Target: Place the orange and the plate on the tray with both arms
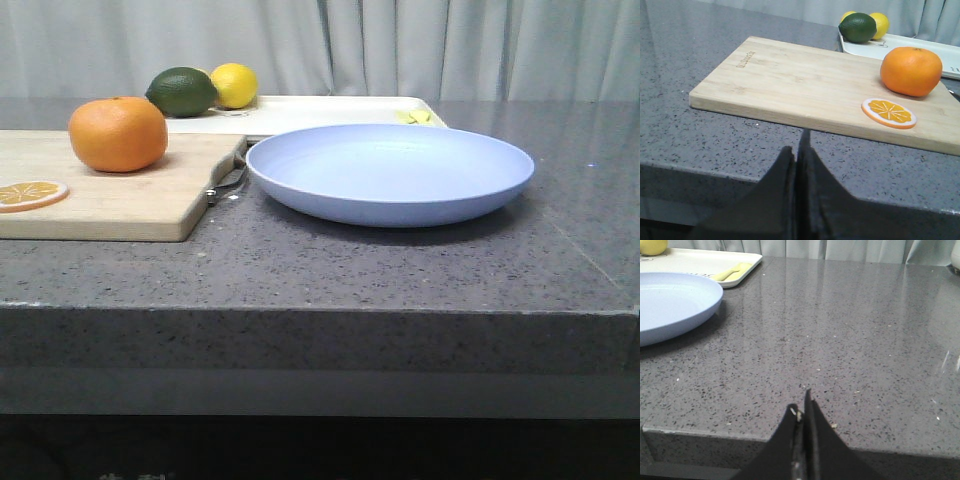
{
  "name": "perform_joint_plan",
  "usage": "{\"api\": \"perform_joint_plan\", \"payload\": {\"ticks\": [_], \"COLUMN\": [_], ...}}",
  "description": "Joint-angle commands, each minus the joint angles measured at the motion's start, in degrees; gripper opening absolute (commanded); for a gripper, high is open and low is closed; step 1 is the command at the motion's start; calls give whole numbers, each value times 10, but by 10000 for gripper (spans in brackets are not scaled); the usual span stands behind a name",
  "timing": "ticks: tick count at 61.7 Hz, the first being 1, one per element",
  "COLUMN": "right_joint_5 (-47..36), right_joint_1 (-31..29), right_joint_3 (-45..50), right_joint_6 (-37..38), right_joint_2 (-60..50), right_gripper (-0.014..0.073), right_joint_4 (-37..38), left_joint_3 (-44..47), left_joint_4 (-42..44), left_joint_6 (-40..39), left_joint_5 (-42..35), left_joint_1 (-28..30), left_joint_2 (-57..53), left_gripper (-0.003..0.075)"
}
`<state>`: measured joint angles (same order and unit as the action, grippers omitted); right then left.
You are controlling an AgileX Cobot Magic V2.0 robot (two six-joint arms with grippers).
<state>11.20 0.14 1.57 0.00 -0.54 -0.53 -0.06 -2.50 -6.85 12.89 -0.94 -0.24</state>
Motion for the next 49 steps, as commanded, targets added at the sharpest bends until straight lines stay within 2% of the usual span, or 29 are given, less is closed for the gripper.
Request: {"api": "perform_joint_plan", "payload": {"ticks": [1,39,49], "right_joint_5": [-45,-45,-45], "right_joint_1": [-3,-3,-3], "right_joint_3": [-2,-2,-2], "right_joint_6": [-4,-4,-4], "right_joint_2": [-13,-13,-13], "right_gripper": [-61,-61,-61], "right_joint_4": [1,1,1], "left_joint_3": [5,5,5], "left_joint_4": [-5,-4,60], "left_joint_6": [-5,-4,16], "left_joint_5": [-47,-47,-47], "left_joint_1": [1,1,1], "left_joint_2": [-11,-11,-11], "left_gripper": [-18,-18,-18]}}
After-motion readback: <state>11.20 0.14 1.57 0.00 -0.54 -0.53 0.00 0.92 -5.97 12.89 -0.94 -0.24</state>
